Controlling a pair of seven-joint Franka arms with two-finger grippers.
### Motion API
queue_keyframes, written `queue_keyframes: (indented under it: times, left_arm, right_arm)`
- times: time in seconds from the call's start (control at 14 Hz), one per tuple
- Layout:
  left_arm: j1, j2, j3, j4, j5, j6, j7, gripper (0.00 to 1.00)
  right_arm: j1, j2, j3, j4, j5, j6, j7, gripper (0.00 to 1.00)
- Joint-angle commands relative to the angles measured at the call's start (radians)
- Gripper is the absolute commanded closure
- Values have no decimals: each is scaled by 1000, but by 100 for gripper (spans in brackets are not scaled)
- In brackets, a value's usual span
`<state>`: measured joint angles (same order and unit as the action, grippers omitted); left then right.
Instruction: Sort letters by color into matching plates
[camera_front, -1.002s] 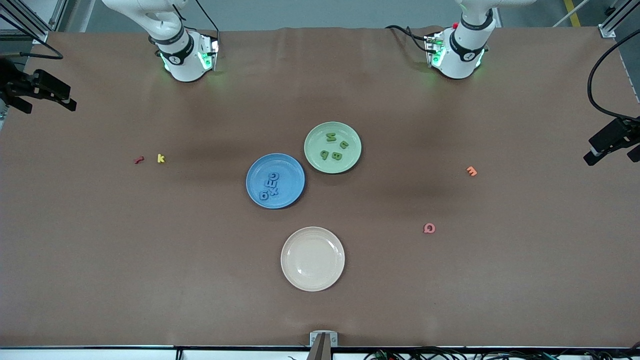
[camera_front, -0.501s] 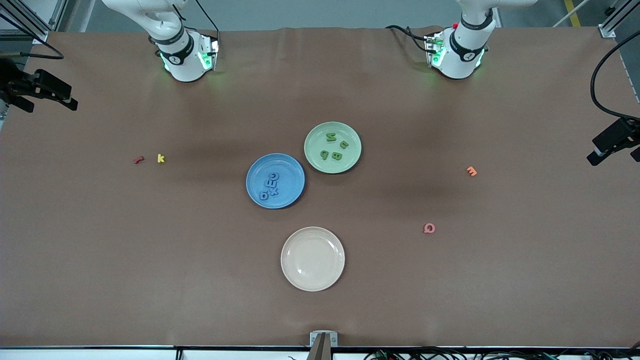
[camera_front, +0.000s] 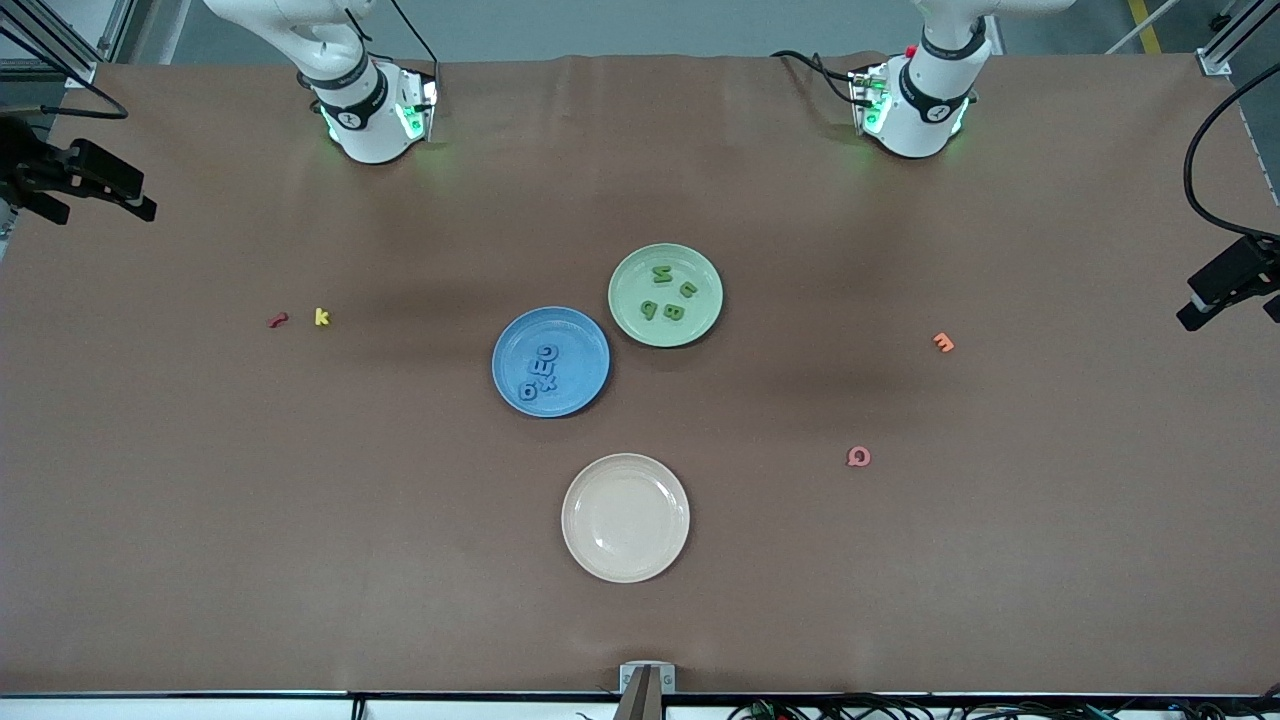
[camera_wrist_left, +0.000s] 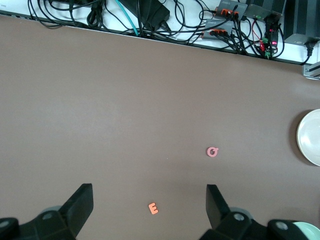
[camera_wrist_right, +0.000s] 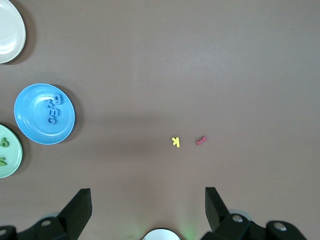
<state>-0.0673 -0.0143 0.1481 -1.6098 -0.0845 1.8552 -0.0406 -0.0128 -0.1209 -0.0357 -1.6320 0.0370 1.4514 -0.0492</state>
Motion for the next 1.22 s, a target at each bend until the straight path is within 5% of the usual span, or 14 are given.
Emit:
queue_keyframes:
  times: [0.0, 1.15]
  left_arm:
    - [11, 4, 2, 22, 15, -28, 18, 1]
    - [9, 1, -1, 21, 15, -42, 8, 0]
  right_arm:
    - [8, -25, -1, -15, 12, -3, 17, 0]
    - [8, -25, -1, -15, 9, -3, 14, 0]
